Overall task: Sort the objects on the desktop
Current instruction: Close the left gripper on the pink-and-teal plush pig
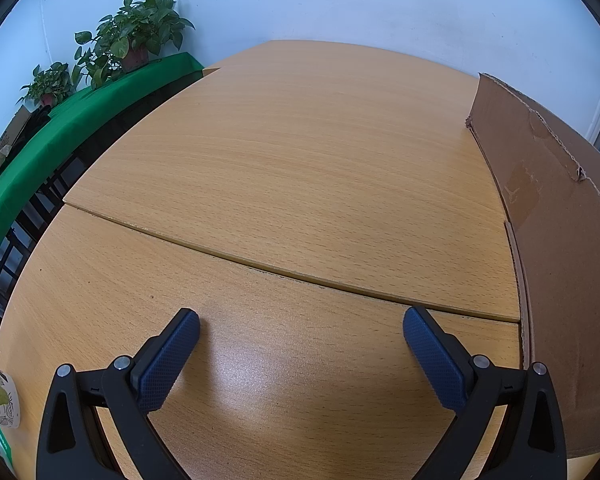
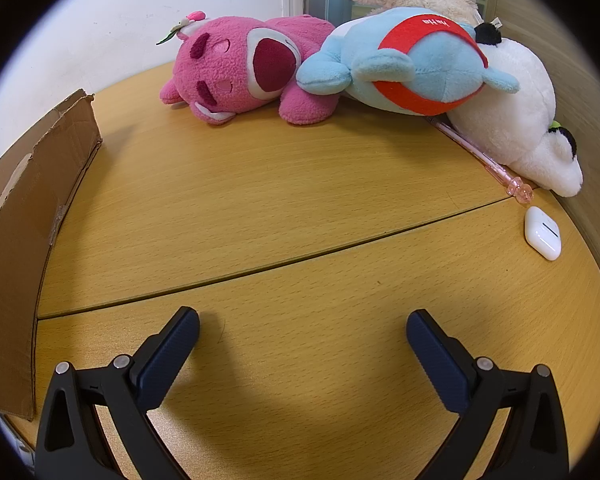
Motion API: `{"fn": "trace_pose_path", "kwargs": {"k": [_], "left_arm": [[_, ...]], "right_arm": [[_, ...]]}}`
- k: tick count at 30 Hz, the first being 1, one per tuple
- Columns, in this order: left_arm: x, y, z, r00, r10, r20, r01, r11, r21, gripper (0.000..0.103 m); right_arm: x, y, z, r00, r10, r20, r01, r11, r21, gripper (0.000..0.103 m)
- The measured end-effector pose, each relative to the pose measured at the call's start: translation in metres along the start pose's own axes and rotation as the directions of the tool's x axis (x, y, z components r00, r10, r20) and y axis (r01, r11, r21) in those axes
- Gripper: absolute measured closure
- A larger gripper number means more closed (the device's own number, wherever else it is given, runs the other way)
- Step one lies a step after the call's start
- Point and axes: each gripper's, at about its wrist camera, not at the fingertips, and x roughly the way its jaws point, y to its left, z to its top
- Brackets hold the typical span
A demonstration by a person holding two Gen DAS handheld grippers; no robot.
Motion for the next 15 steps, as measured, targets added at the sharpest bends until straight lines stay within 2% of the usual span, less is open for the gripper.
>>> {"fn": "trace_pose_path", "kwargs": {"k": [2, 4, 6, 8, 10, 12, 13, 14, 15], "left_arm": [[0.000, 0.000, 0.000, 1.000, -0.013, -0.014, 0.014, 1.000, 0.019, 0.000], [-0.007, 0.001, -0.006, 0.997, -0.033, -0.070, 0.035, 0.999, 0.023, 0.000], [-0.035, 0.006, -0.021, 0.999, -0.049, -0.019, 0.049, 0.999, -0.022, 0.000], [-0.079, 0.009, -0.040, 0.994, -0.093, 0.060, 0.094, 0.995, -0.012, 0.000], [-0.136, 0.008, -0.062, 0.984, -0.115, 0.134, 0.113, 0.993, 0.028, 0.000], [-0.194, 0.003, -0.086, 0.975, -0.096, 0.202, 0.083, 0.994, 0.073, 0.000], [-0.225, 0.000, -0.101, 0.970, -0.080, 0.228, 0.063, 0.995, 0.083, 0.000], [-0.248, -0.002, -0.112, 0.966, -0.090, 0.243, 0.073, 0.994, 0.077, 0.000], [-0.268, -0.002, -0.123, 0.958, -0.128, 0.256, 0.115, 0.991, 0.065, 0.000]], "right_arm": [[0.001, 0.001, 0.000, 1.000, -0.018, -0.001, 0.018, 1.000, 0.022, 0.000], [-0.001, -0.001, -0.002, 1.000, -0.007, -0.002, 0.007, 1.000, 0.013, 0.000], [-0.006, -0.002, -0.005, 0.999, 0.002, -0.054, -0.002, 1.000, 0.003, 0.000], [-0.016, -0.003, -0.013, 0.996, 0.020, -0.085, -0.021, 1.000, -0.003, 0.001], [-0.052, 0.000, -0.034, 0.997, 0.077, -0.008, -0.077, 0.995, -0.066, 0.001], [-0.099, 0.011, -0.060, 0.992, 0.089, 0.086, -0.072, 0.980, -0.185, 0.001], [-0.131, 0.019, -0.076, 0.984, 0.117, 0.135, -0.080, 0.963, -0.256, 0.001], [-0.158, 0.027, -0.089, 0.973, 0.159, 0.165, -0.103, 0.946, -0.307, 0.001], [-0.183, 0.035, -0.100, 0.959, 0.219, 0.177, -0.147, 0.925, -0.351, 0.001]]}}
